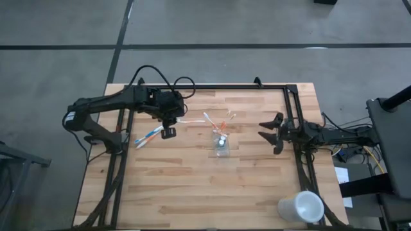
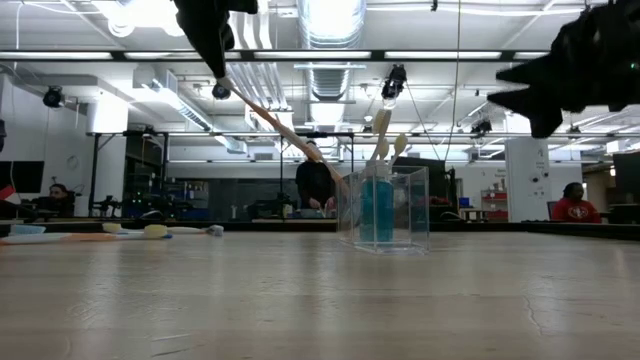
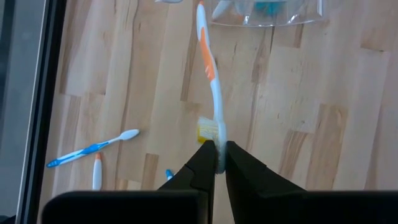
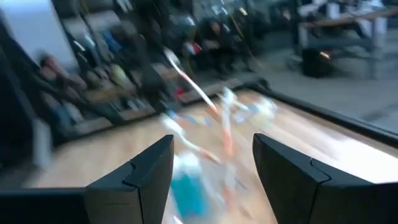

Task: Pick & Place toothbrushing station
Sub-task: Put the orange toothbrush into the transparent

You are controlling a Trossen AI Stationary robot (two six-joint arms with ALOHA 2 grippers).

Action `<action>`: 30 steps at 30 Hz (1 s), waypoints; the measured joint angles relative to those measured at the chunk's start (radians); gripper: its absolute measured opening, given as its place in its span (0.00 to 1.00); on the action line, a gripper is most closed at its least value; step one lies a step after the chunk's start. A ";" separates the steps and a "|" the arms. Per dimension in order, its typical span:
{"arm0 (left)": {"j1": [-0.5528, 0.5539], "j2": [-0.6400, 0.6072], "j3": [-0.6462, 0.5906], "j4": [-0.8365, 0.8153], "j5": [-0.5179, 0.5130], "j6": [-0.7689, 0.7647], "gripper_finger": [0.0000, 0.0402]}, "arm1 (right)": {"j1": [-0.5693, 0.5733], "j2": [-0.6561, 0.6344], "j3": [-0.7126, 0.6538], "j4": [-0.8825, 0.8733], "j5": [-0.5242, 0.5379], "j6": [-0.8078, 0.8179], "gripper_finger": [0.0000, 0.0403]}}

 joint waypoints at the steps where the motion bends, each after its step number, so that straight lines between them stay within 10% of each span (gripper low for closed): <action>1: 0.000 0.000 0.000 0.000 0.000 0.003 0.07 | 0.000 0.006 0.000 0.032 -0.008 0.015 0.53; 13: 0.000 0.000 0.000 0.000 -0.002 0.005 0.07 | -0.003 0.254 0.032 0.339 -0.127 -0.007 0.53; 22: 0.000 0.000 0.000 0.001 -0.012 0.005 0.07 | -0.039 0.516 0.391 -0.128 -0.175 -0.078 0.53; 30: 0.000 0.000 0.000 0.001 -0.013 0.006 0.07 | -0.074 0.697 0.440 -0.168 -0.370 -0.039 0.53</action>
